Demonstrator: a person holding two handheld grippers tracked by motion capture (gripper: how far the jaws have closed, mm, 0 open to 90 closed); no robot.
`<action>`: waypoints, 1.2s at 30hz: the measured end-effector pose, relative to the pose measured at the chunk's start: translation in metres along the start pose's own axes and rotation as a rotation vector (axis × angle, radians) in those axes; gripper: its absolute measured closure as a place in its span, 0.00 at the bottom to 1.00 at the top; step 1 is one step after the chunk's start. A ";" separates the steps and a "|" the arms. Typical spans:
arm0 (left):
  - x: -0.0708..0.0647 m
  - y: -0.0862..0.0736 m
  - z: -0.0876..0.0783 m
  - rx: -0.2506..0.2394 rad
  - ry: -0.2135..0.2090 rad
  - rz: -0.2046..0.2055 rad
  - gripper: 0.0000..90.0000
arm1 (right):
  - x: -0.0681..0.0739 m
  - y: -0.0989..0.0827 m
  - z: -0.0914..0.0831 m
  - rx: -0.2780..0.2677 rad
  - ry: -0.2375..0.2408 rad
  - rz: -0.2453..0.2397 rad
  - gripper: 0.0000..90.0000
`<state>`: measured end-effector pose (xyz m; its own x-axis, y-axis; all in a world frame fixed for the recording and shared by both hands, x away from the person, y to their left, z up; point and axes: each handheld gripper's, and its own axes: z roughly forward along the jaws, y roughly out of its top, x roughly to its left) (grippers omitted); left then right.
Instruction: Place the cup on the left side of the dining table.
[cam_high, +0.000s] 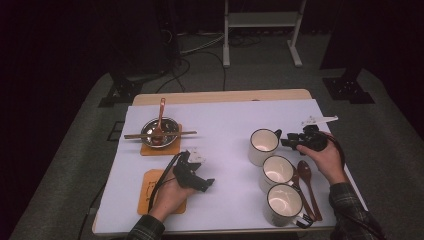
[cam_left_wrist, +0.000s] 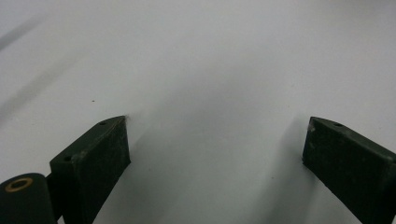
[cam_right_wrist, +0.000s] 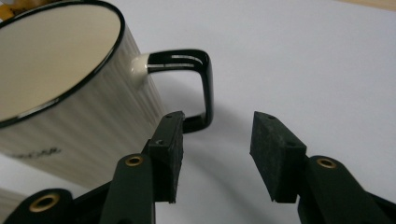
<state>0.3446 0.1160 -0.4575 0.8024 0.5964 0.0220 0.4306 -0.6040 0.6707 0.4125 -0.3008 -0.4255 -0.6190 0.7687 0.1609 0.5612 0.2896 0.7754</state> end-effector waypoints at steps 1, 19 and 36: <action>0.000 0.000 0.000 0.000 0.000 0.000 0.07 | 0.000 0.001 0.002 0.002 0.002 0.003 0.61; 0.000 0.000 0.000 0.002 -0.001 -0.001 0.07 | 0.006 0.019 0.031 0.000 0.002 -0.036 0.82; 0.000 0.000 0.000 0.002 -0.001 -0.002 0.07 | 0.010 0.020 0.034 0.002 -0.043 -0.084 0.93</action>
<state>0.3446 0.1162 -0.4574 0.8019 0.5971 0.0201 0.4328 -0.6037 0.6695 0.4366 -0.2677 -0.4293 -0.6401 0.7652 0.0688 0.5090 0.3554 0.7840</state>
